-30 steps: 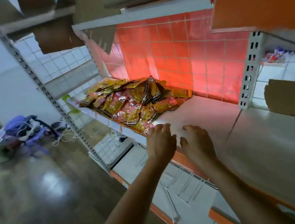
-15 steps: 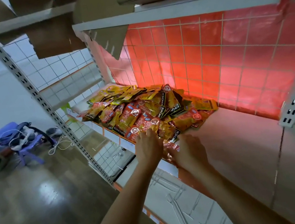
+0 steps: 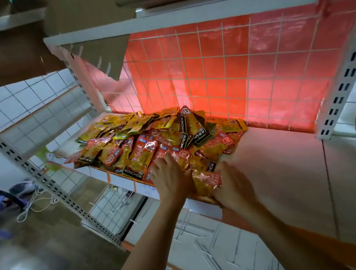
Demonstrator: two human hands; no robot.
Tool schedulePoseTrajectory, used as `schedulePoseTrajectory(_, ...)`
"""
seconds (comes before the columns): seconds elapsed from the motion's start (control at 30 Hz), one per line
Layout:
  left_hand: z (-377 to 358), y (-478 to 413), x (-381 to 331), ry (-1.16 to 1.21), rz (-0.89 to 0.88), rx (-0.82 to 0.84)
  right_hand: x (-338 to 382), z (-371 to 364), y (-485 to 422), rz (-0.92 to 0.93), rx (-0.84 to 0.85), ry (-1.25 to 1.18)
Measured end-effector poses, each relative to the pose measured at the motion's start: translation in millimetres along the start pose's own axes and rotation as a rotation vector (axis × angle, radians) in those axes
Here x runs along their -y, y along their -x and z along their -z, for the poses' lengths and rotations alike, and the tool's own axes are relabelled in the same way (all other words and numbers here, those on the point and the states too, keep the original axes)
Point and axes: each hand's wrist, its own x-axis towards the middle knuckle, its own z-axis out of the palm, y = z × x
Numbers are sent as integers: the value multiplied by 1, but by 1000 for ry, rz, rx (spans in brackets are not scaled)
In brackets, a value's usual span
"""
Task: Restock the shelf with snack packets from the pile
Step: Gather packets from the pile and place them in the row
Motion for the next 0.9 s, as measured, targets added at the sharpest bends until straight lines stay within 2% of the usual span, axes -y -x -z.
schedulePoseTrajectory(0.1,6,4,-8,235,-96,-47,-5,9,3,-72,-84,-328)
schedulePoseTrajectory(0.27,7,15,-27,499,-195,-15,-24,28,12,-261,-322,-692)
schedulePoseTrajectory(0.37,6,24,-50,680,-277,77,-44,44,17,-365,-416,-783)
schedulePoseTrajectory(0.5,-3,41,-84,737,-344,243,-69,66,36,-470,-462,-979)
schedulePoseTrajectory(0.73,-9,88,-163,927,-365,485,-120,115,87,-532,-636,-1139)
schedulePoseTrajectory(0.9,-18,140,-222,1015,-319,684,-167,153,131,-589,-752,-1105)
